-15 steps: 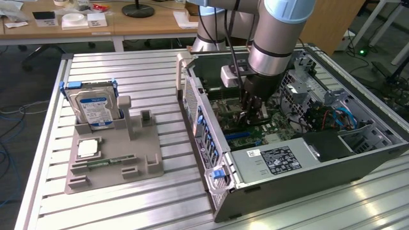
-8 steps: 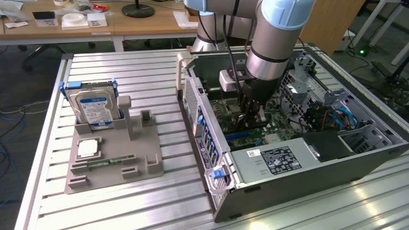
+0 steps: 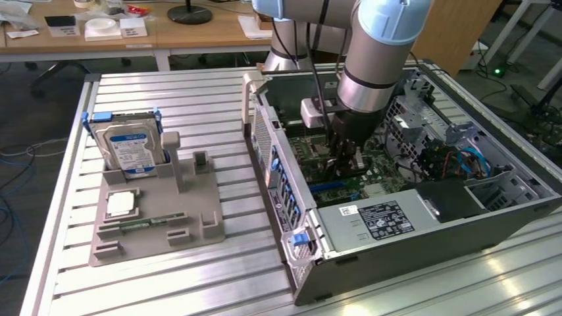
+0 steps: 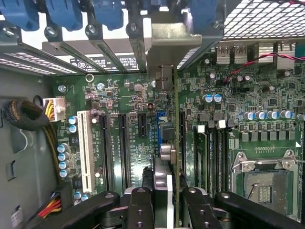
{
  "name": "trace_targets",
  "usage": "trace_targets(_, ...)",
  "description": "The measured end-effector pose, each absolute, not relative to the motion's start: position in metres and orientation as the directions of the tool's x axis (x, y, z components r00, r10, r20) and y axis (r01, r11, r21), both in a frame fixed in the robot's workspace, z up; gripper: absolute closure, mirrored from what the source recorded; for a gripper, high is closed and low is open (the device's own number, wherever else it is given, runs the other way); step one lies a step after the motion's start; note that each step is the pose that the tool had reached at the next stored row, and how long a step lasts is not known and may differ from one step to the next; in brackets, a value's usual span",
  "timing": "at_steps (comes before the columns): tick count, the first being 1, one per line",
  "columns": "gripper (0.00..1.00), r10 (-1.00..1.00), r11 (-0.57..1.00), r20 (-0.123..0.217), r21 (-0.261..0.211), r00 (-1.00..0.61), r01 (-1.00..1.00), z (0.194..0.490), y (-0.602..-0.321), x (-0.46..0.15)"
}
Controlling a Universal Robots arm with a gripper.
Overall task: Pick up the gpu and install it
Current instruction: 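Insert the gpu into the slot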
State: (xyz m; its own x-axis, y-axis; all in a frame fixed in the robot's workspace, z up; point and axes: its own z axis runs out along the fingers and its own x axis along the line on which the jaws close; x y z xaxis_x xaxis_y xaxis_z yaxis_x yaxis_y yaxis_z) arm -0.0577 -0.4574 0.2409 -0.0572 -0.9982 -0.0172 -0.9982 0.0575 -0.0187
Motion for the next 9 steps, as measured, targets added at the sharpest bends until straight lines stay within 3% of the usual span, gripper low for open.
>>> trace_targets(9,0.72,-0.998,0.057,-0.017,-0.019,-0.057,-0.998,0.2385,-0.4593,-0.0585)
